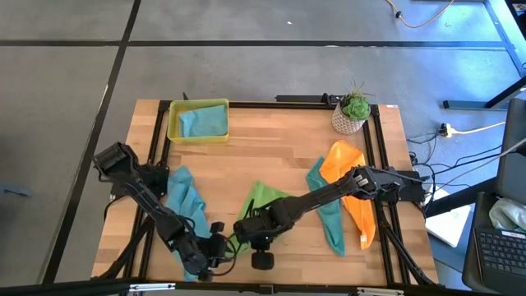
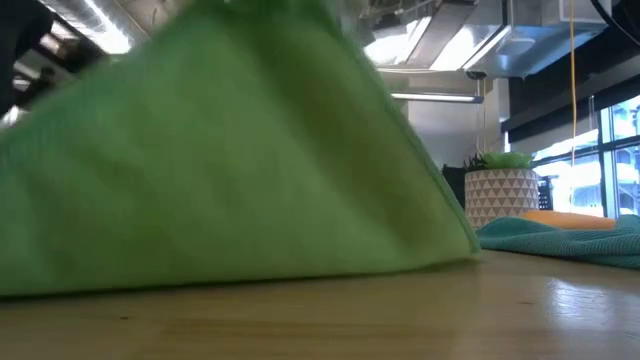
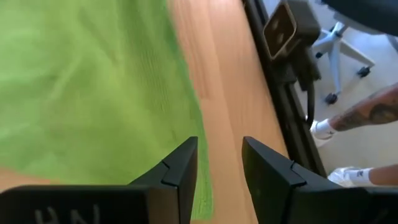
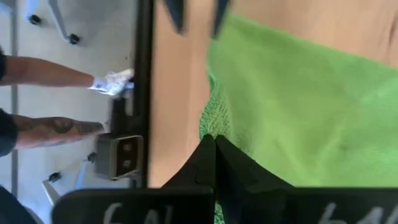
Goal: Fold microfiber towels
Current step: Fold the green towel
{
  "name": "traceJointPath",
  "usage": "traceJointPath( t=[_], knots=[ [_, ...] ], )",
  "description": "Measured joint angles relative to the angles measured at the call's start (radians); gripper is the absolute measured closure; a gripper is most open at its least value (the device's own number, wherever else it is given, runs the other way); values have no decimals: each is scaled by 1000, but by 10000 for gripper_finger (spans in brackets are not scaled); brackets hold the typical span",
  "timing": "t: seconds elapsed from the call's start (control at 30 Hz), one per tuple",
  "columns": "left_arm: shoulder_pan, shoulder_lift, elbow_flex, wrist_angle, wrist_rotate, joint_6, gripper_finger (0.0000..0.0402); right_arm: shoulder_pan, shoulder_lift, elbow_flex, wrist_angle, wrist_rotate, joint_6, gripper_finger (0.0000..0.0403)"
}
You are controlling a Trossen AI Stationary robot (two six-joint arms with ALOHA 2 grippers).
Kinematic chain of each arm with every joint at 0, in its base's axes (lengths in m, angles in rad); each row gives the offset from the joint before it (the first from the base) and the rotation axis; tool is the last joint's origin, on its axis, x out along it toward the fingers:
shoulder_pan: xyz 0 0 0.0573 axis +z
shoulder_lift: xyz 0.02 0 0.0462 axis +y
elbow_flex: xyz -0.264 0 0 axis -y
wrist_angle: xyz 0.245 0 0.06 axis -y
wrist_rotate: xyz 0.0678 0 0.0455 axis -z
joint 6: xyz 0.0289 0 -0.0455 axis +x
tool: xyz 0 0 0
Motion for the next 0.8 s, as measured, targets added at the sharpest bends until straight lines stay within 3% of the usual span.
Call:
traceJointPath(
  t=[0.2,0.47,0.8],
  knots=[
    [-7,32,0,-5,1,-2,282,4,-3,99,-50,41,-2,401],
    [1,36,0,-38,-90,-72,282,10,-2,106,-71,50,26,400],
    [41,38,2,-88,83,-178,289,14,0,106,-111,58,27,400]
  ],
)
